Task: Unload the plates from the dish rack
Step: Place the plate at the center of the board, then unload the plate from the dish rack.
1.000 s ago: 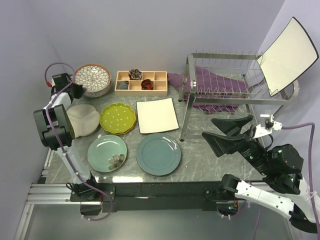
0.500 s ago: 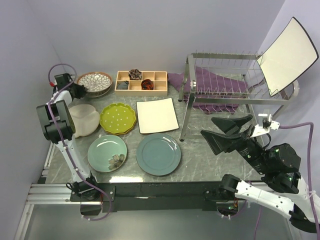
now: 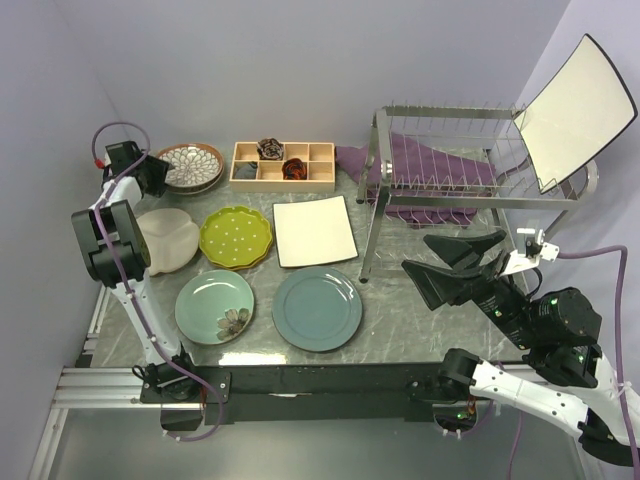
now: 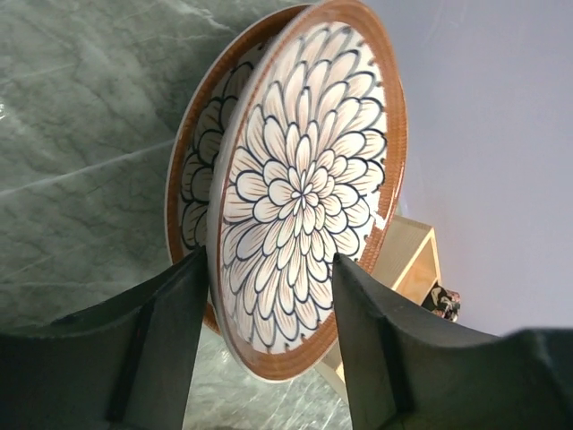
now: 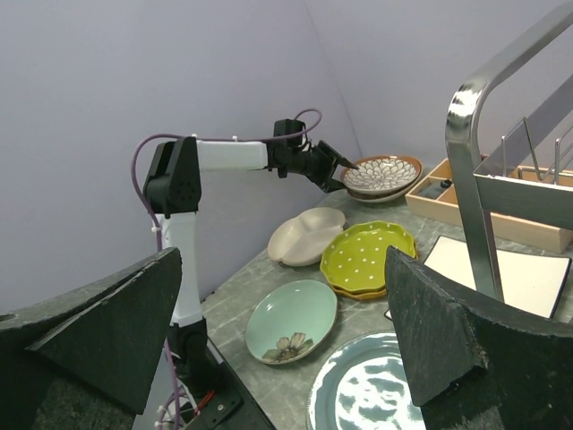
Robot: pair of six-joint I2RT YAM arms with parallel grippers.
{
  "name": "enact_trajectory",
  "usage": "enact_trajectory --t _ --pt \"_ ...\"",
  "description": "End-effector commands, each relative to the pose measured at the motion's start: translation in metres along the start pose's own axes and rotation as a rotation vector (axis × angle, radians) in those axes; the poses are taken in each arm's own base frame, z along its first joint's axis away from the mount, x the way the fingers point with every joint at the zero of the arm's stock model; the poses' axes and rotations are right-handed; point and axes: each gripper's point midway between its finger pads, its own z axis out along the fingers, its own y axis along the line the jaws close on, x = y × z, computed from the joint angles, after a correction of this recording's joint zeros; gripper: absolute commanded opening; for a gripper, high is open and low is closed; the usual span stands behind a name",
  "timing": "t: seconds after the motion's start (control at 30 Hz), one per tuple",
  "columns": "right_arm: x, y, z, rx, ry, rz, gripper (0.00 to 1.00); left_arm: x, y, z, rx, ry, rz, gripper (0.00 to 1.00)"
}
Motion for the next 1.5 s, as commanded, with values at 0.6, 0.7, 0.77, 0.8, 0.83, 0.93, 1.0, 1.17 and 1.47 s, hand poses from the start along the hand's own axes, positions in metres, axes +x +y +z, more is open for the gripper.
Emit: enact_trajectory --t 0.6,0.7,0.77,0.8,0.83,0.93,1.0,1.17,1.47 --pt "-0.001 -0.004 0.002 0.021 -0.011 -0.011 1.00 -0.019 -0.024 -0.022 -0.040 -0.127 0.086 0.67" --pt "0.000 -0.005 0.004 0.027 -0.007 -0.017 1.00 -0.014 -0.028 -0.019 -0.039 -0.123 0.093 0.67" --pt "0.001 -0.007 0.005 0.039 -0.002 -0.019 1.00 -0.011 -0.033 -0.022 -0.040 -0.134 0.107 0.68" --pt "0.002 -0.010 0.006 0.057 -0.002 -0.021 1.00 -0.013 -0.041 -0.029 -0.026 -0.146 0.117 0.68" --pt "0.001 -0.012 0.006 0.069 -0.005 -0.020 1.00 -0.013 -0.047 -0.034 -0.012 -0.154 0.124 0.69" --pt "-0.001 -0.020 0.007 0.117 -0.015 -0.018 1.00 -0.012 -0.070 -0.059 0.045 -0.175 0.146 0.70" --pt "-0.002 -0.022 0.006 0.129 -0.024 -0.021 1.00 -0.003 -0.081 -0.085 0.065 -0.184 0.153 0.70" --pt "-0.007 -0.030 0.004 0.166 -0.055 -0.035 1.00 0.065 -0.117 -0.163 0.297 -0.195 0.238 0.74" --pt "-0.001 -0.032 0.009 0.167 -0.054 -0.050 1.00 0.199 -0.136 -0.275 0.588 0.019 0.506 0.78"
